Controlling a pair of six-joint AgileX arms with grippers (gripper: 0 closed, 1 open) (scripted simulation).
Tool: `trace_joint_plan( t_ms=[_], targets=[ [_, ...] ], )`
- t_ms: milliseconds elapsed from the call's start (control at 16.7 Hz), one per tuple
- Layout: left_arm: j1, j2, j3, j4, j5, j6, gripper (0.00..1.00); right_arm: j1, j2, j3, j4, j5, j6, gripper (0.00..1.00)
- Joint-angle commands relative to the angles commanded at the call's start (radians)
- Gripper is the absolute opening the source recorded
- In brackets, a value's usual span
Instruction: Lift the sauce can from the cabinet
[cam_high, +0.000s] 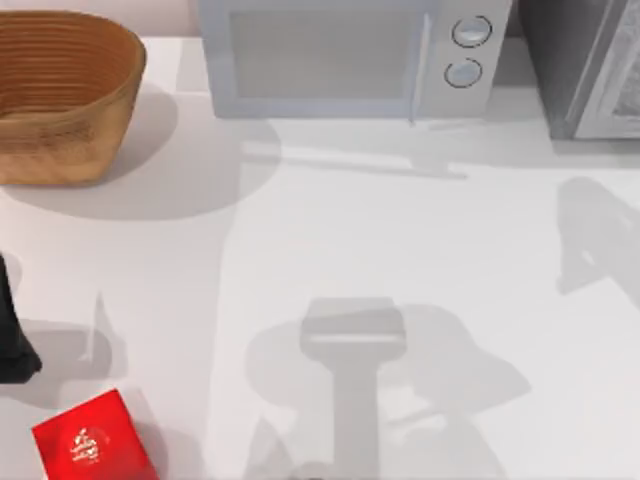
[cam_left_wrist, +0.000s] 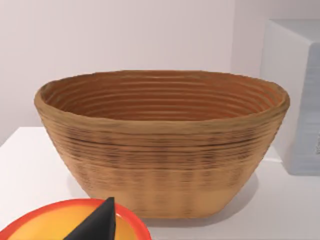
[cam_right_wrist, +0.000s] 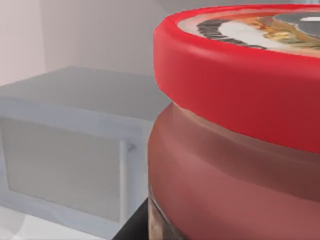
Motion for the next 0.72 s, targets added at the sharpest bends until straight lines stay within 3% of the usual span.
trace_joint_plan(
  t_ms=[420,720],
  targets=[
    [0.000,0.000,0.000,0.000,0.000,0.000,1.00,-0.087,0.737,0.185,0.474,-0.331,0.007,0.00],
    [0.000,0.000,0.000,0.000,0.000,0.000,1.00,-0.129,1.054,0.282,0.697,-0.475,0.004,0.00]
  ],
)
